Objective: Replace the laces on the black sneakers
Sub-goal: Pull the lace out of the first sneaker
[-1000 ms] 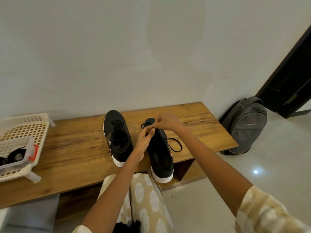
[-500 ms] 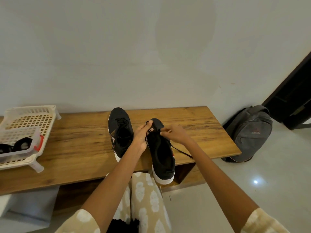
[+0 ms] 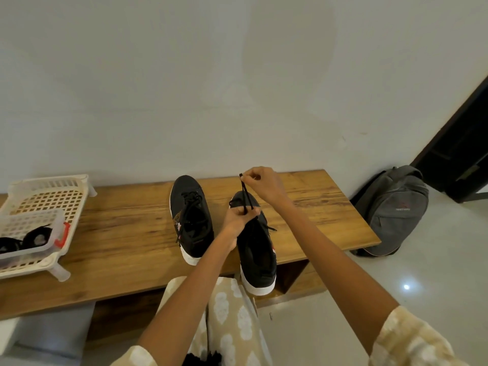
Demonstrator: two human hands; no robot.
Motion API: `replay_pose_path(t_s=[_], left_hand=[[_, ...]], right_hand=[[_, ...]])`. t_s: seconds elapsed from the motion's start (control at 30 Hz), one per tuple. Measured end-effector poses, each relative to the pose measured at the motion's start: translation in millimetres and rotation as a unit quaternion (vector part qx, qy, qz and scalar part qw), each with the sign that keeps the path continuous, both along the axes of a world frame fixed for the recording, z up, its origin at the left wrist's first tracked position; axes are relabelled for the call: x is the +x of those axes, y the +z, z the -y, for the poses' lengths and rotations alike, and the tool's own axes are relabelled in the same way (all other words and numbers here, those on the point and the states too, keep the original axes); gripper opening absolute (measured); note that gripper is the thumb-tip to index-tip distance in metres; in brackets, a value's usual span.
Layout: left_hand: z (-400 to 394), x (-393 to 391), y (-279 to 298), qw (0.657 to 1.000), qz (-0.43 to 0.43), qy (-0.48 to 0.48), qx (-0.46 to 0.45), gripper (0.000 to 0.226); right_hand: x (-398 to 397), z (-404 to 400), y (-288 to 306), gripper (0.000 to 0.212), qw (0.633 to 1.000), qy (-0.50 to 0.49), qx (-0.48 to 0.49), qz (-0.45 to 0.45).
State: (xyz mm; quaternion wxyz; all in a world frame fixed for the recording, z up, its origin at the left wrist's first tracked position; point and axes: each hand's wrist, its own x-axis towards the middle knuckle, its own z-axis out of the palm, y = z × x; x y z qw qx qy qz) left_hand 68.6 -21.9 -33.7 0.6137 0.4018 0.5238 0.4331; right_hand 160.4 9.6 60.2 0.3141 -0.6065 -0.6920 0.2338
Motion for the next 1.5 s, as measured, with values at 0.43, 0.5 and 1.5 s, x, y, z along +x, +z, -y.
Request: replay_pose_path(t_s=[0.43, 0.5, 1.5], left_hand=[[-7, -2, 2, 0.979, 0.117, 0.144, -0.08, 0.018], [-2, -5, -2, 0.985, 0.093, 0.132, -0.065, 0.03], [15, -20, -18, 0.921, -0.369, -0.086, 0.09, 0.098]], right_hand=[[22, 22, -65, 0.022, 0.977, 0.058, -0.048, 0.199], [20, 17, -52, 0.028, 0.99, 0.034, -0.034, 0.135], [34, 24, -69, 0.024, 0.993, -0.026, -0.113, -0.021]])
